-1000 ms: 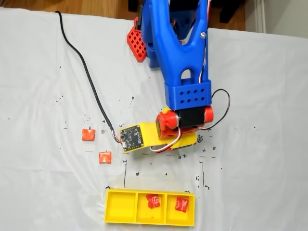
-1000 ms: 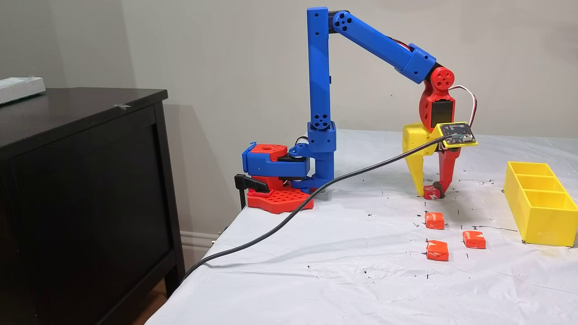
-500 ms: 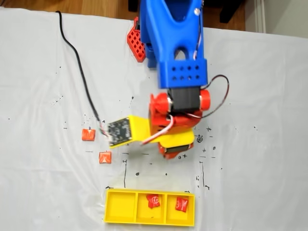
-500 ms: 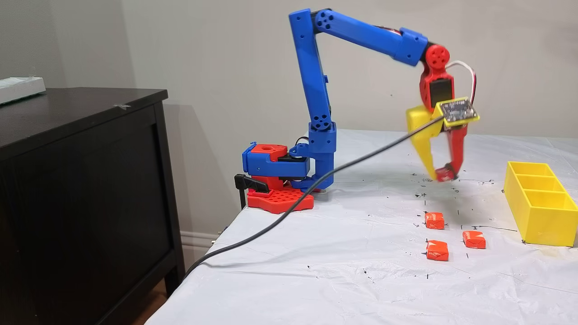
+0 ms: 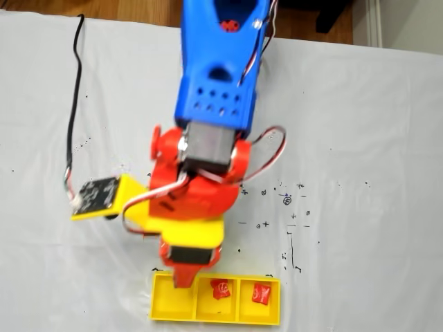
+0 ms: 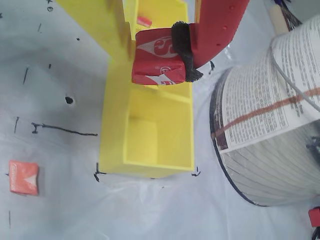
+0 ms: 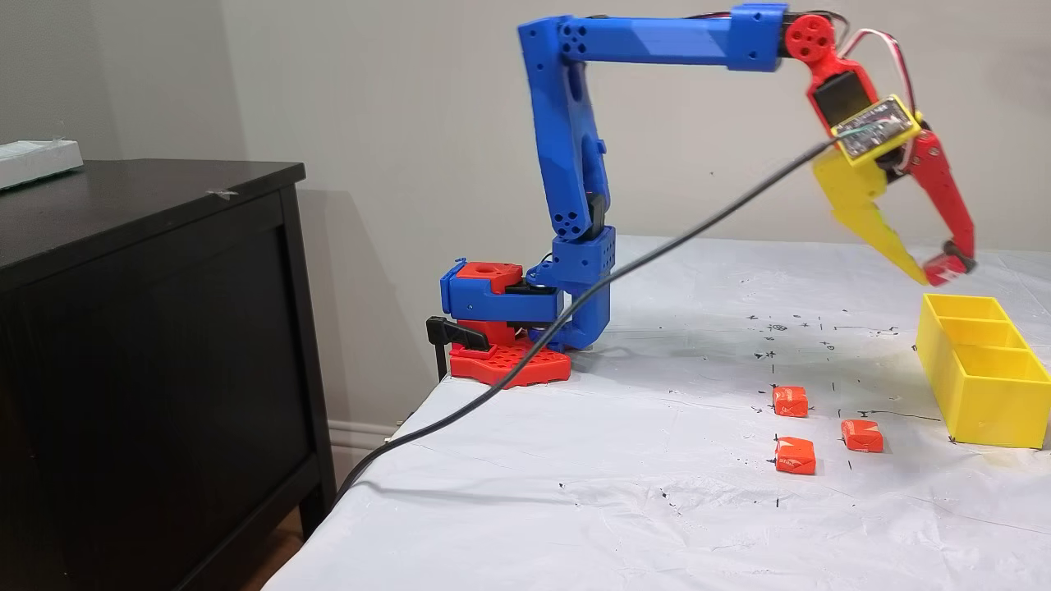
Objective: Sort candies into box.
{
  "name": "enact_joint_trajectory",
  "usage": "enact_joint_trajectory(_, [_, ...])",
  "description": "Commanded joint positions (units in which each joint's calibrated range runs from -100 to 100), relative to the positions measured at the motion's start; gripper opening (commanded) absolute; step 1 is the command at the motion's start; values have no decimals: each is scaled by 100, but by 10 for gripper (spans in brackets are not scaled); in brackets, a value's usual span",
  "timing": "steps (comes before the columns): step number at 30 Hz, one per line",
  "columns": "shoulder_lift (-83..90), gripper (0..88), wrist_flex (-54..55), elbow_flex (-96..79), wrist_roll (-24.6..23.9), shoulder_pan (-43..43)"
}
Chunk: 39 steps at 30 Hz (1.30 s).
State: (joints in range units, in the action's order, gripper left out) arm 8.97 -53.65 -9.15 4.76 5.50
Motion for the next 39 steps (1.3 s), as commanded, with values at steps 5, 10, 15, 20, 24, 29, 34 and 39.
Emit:
enact_joint_trajectory(5, [-939,2,-26,1703,-5,120])
enact_joint_trajectory(10, [-1380,2,-116,1967,-15,66])
enact_joint_trajectory(15, [-1626,2,-165,2149,-15,48])
enact_joint_trajectory(20, [-1864,2,-443,2413,34,66])
enact_joint_trajectory(24, [-1889,2,-476,2413,44,75])
enact_joint_trajectory(29, [-1949,181,-533,2449,29,75])
enact_joint_trajectory(34, [-1982,269,-583,2449,20,75])
enact_joint_trajectory(39, [-1965,293,-599,2449,15,75])
